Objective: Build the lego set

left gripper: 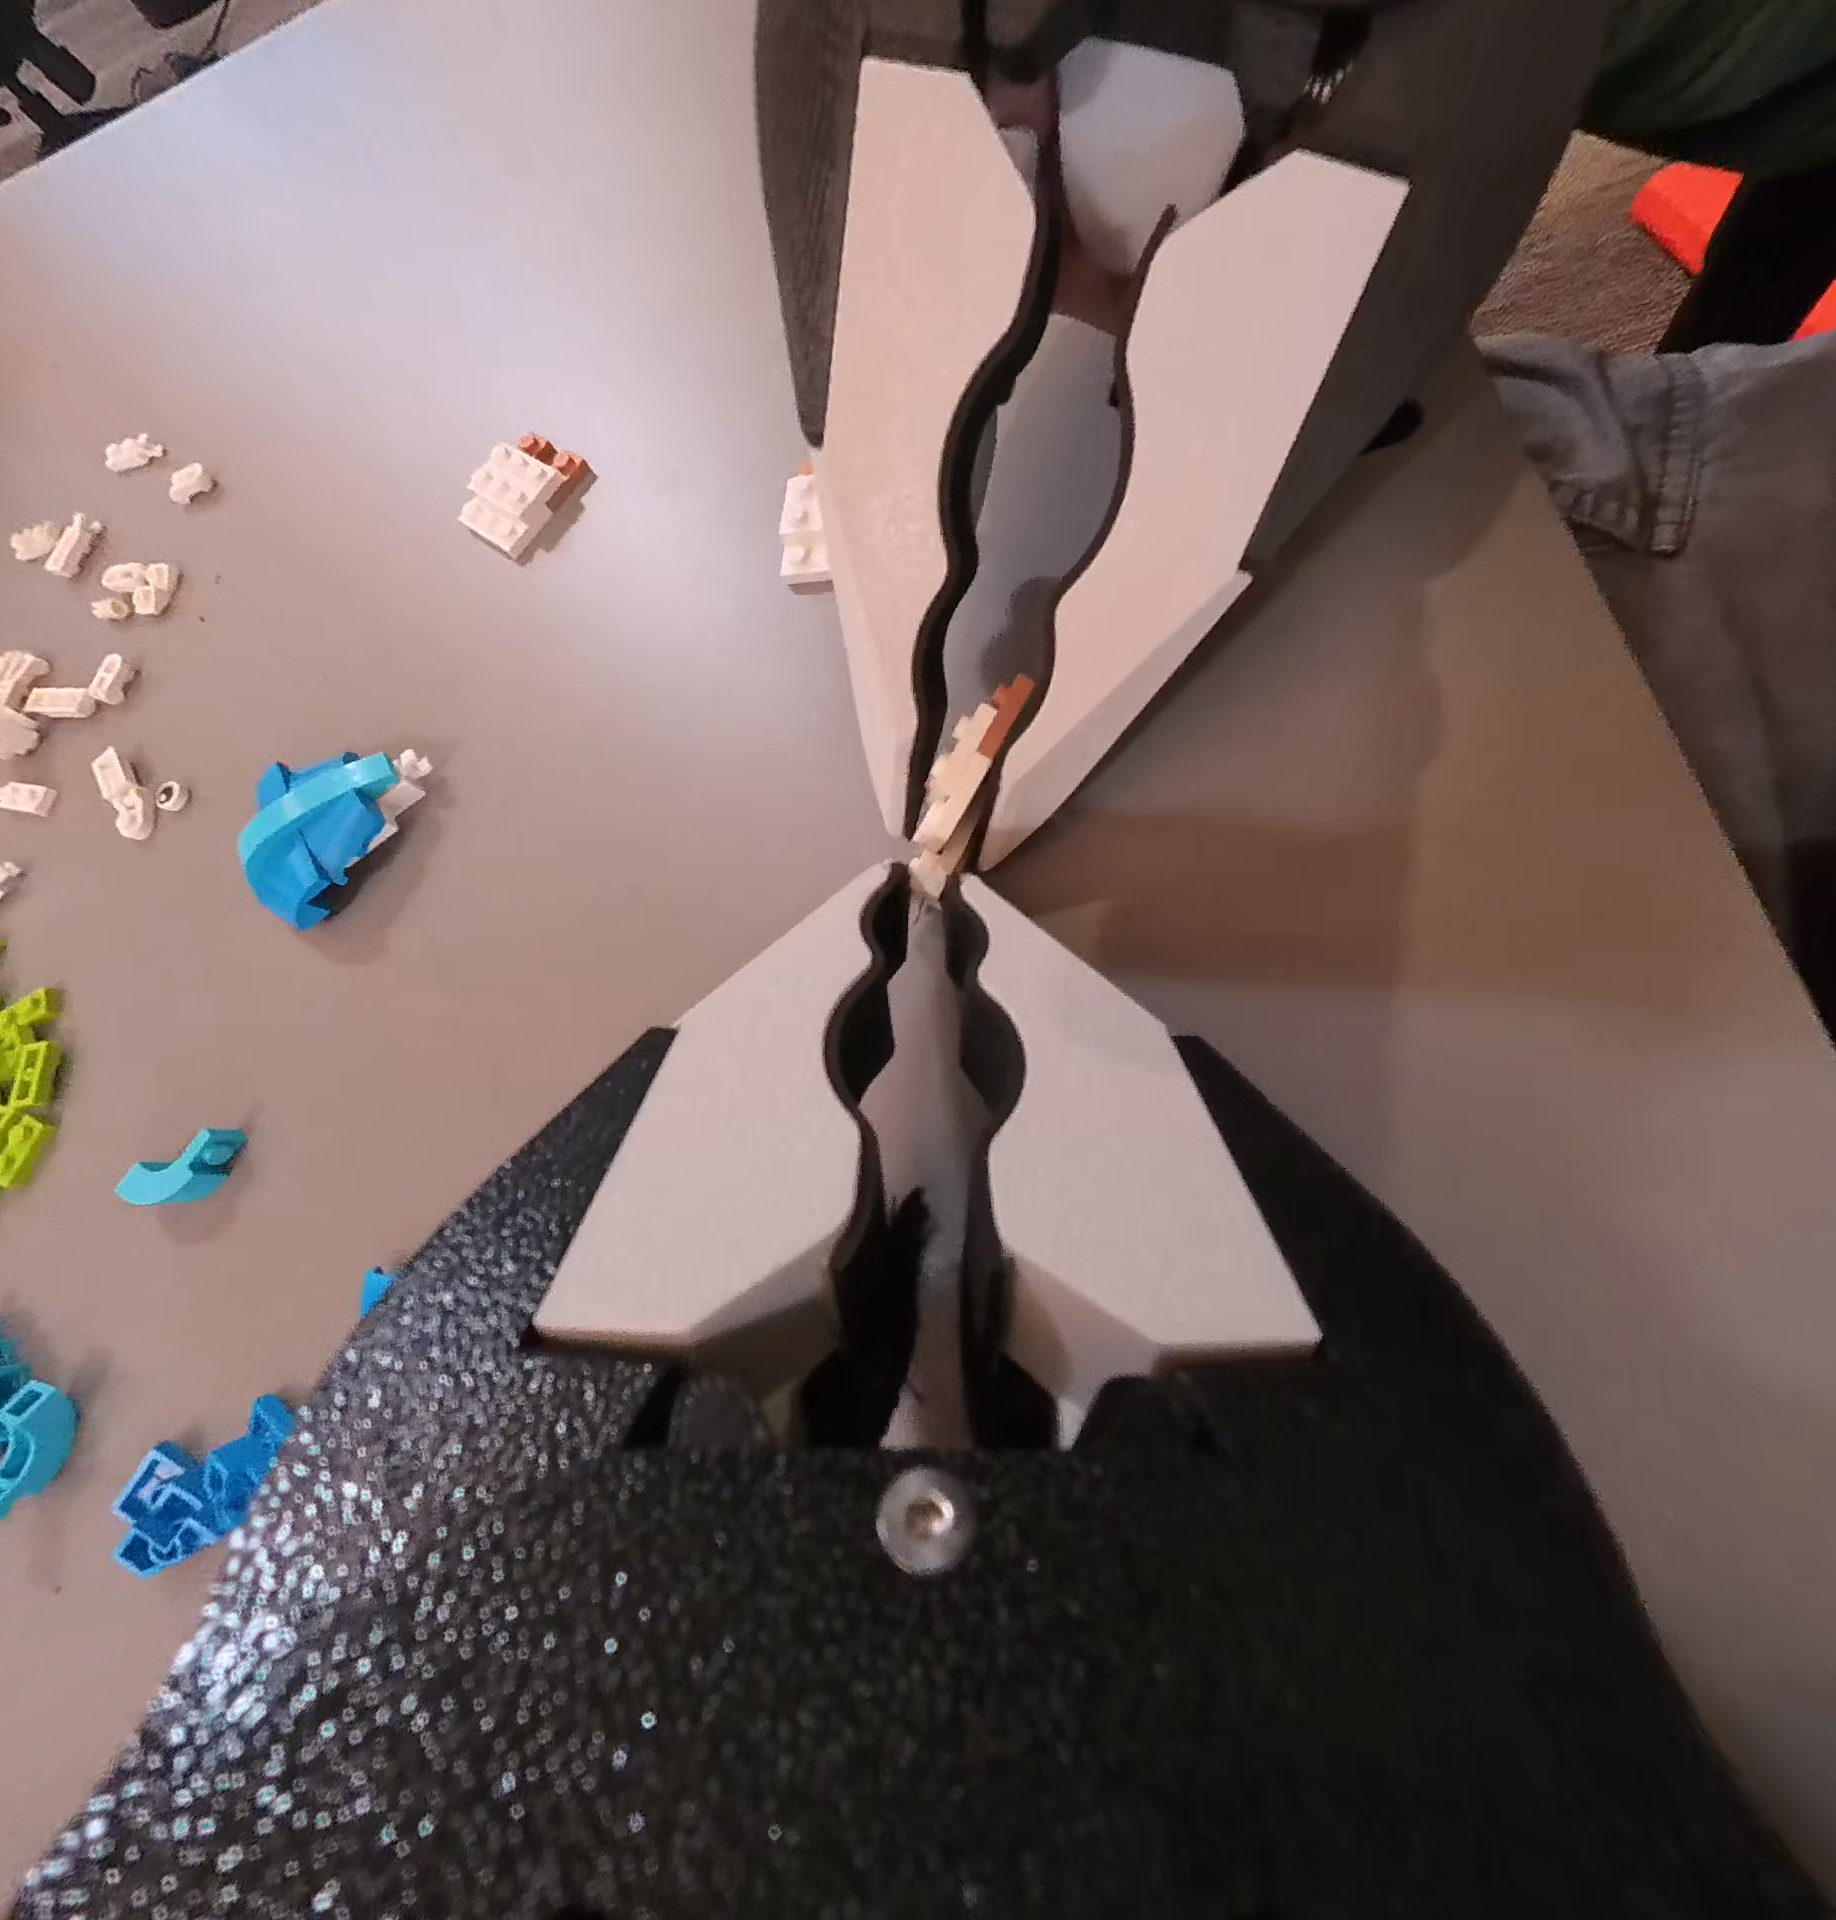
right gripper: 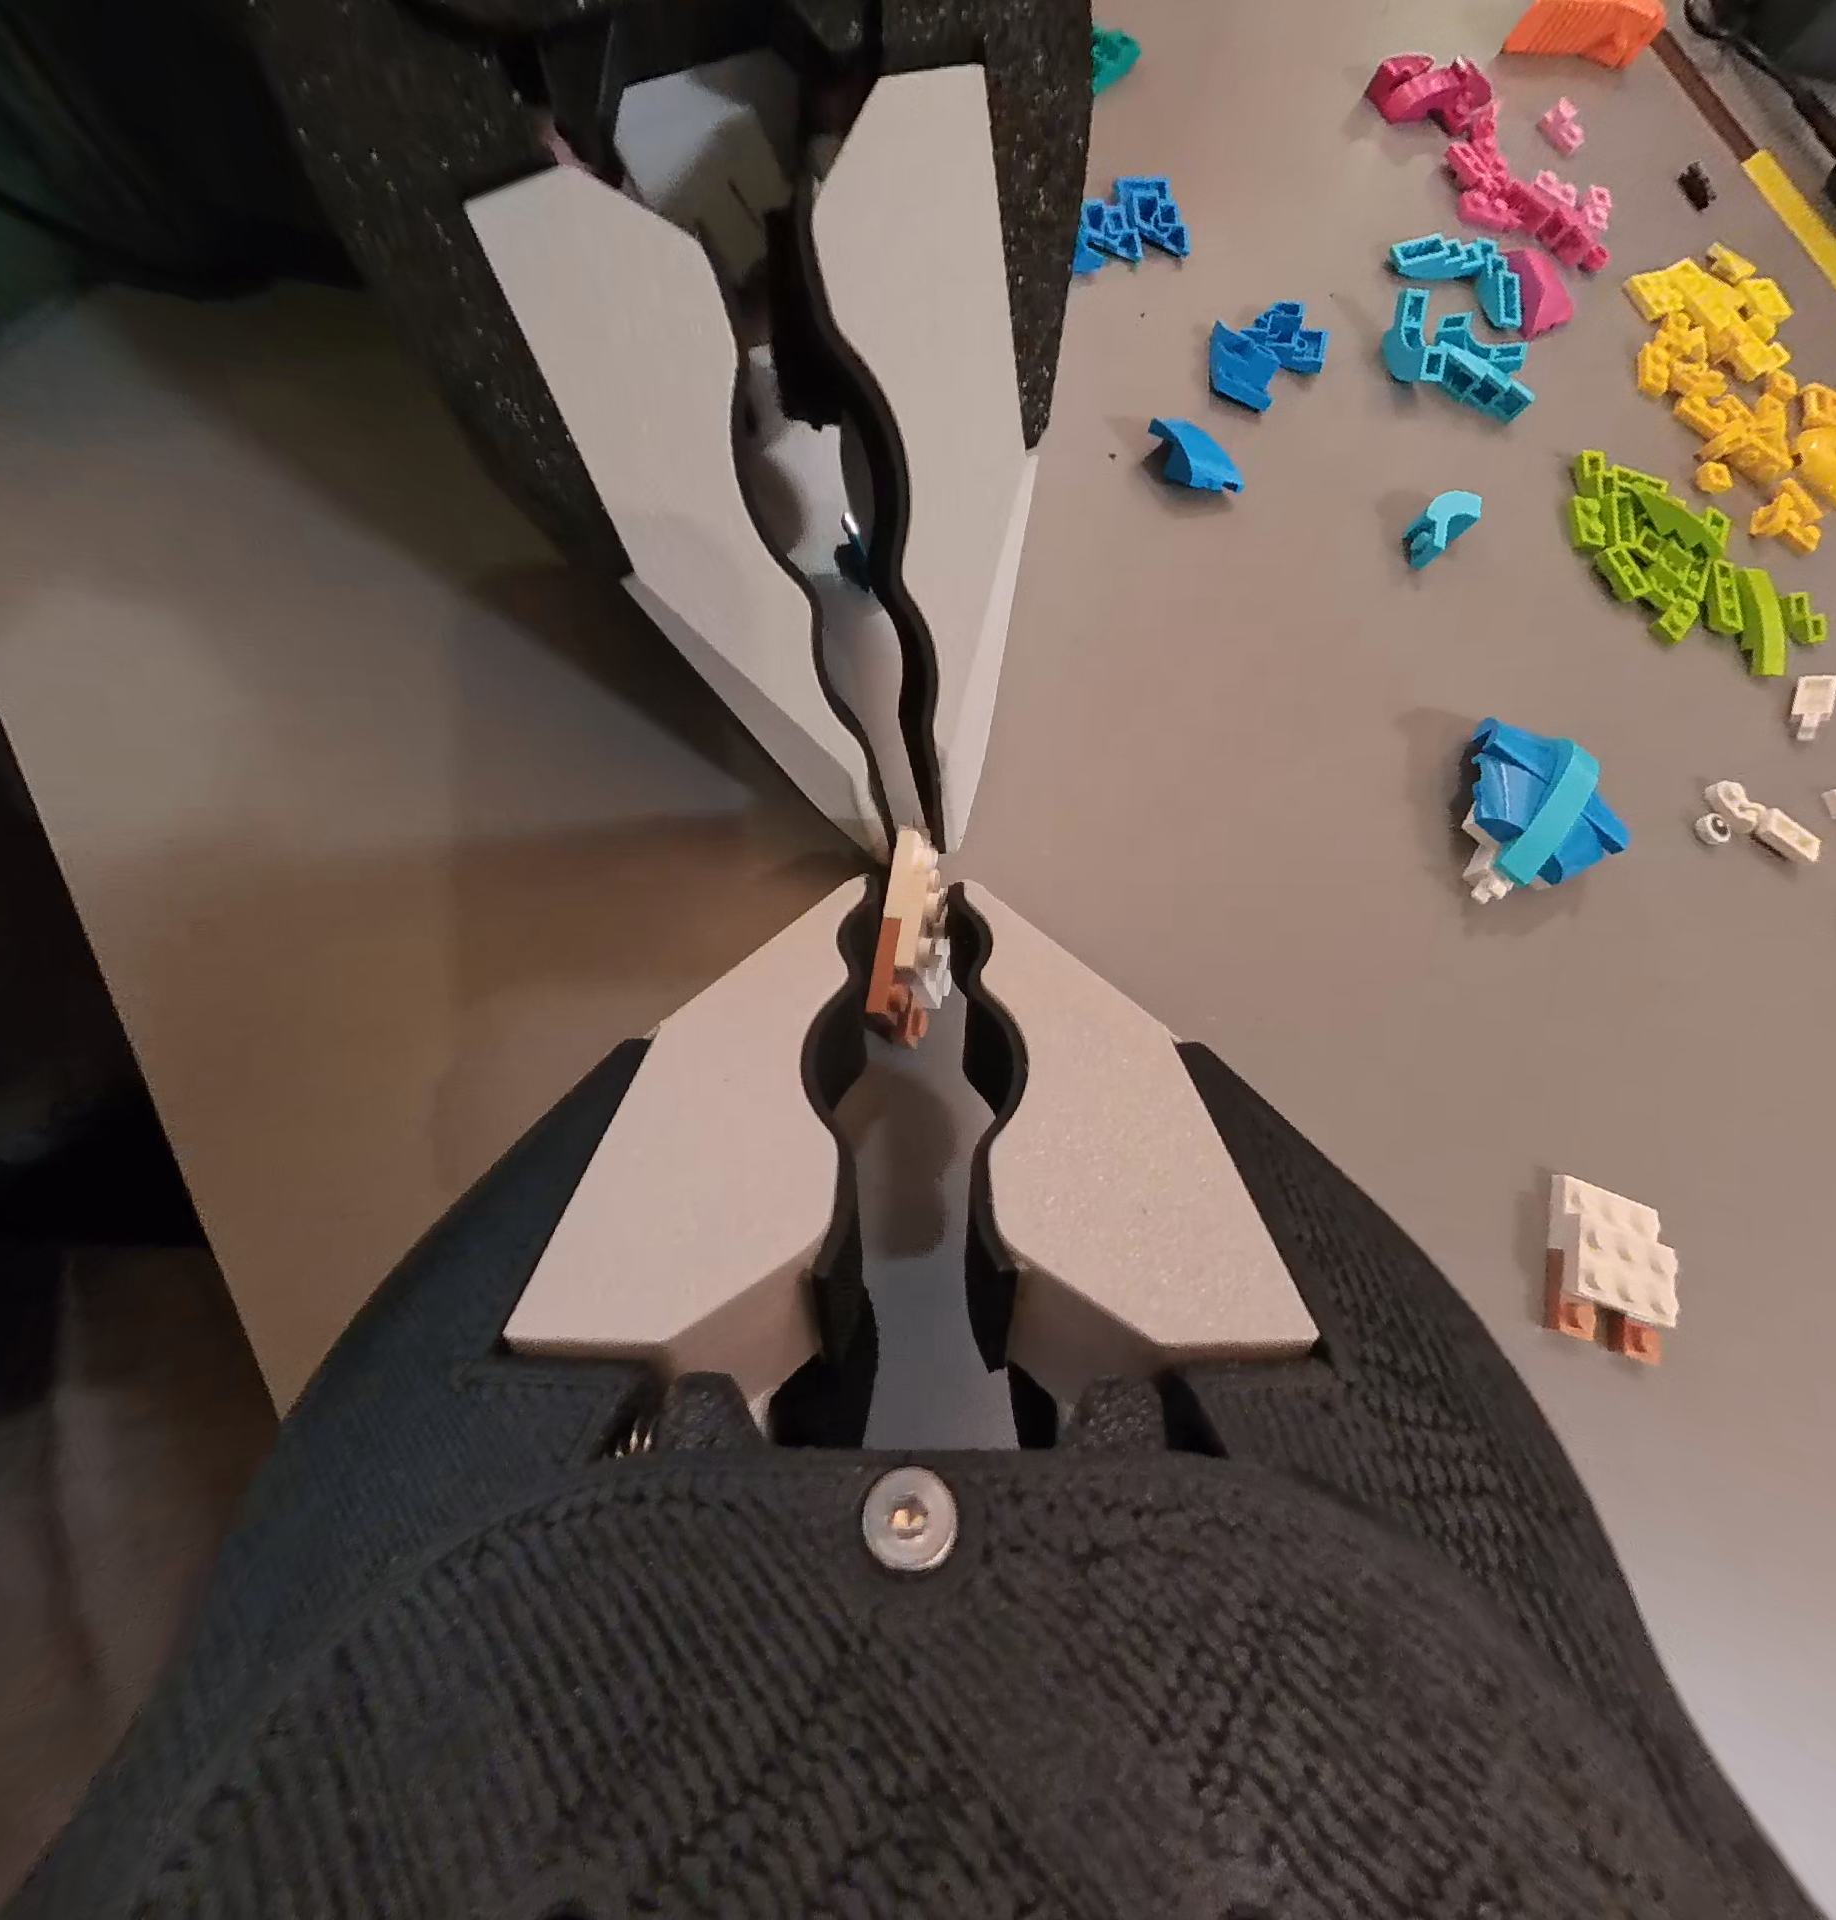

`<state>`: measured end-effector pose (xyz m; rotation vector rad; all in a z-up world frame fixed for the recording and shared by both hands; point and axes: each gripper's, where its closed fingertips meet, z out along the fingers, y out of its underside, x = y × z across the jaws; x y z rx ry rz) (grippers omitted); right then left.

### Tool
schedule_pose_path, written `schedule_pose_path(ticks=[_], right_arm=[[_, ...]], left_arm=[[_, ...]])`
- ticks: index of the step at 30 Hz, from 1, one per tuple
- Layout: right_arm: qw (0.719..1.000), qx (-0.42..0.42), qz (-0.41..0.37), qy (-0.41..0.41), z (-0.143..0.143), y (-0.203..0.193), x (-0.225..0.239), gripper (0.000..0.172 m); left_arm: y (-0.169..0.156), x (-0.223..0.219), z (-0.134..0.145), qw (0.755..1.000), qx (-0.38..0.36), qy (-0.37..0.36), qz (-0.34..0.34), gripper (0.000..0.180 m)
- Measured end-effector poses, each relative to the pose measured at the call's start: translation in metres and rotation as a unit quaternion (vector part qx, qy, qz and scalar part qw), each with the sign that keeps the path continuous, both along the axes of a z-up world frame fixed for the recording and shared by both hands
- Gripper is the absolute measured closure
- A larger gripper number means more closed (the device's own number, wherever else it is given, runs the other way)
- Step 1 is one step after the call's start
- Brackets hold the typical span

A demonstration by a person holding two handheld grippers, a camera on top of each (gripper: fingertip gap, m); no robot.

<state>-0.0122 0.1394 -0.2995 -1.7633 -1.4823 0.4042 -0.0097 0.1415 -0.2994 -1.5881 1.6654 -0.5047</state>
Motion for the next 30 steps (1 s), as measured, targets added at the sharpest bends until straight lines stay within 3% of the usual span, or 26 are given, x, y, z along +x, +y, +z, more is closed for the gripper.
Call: schedule_pose_path(ticks=[1,8,18,24,30], right_arm=[[1.0,-0.006,-0.003,0.004,0.0,0.0,0.0,0.159],[0.999,-0.026,-0.009,0.018,-0.001,0.0,-0.002,0.159],[1.0,0.014,0.011,0.006,0.002,-0.001,-0.001,0.161],[0.995,-0.046,0.041,0.08,0.017,-0.008,0.002,0.162],[0.989,-0.054,0.069,0.121,0.029,-0.014,0.003,0.162]], left_arm=[[0.0,0.0,0.0,1.0,-0.006,-0.002,0.002,0.176],[0.001,-0.001,-0.001,1.0,-0.019,-0.001,0.007,0.176],[-0.002,0.0,0.002,0.999,-0.034,-0.015,0.004,0.176],[-0.009,0.004,0.017,0.996,-0.051,-0.065,-0.018,0.176],[-0.016,0.006,0.029,0.993,-0.053,-0.1,-0.043,0.175]])
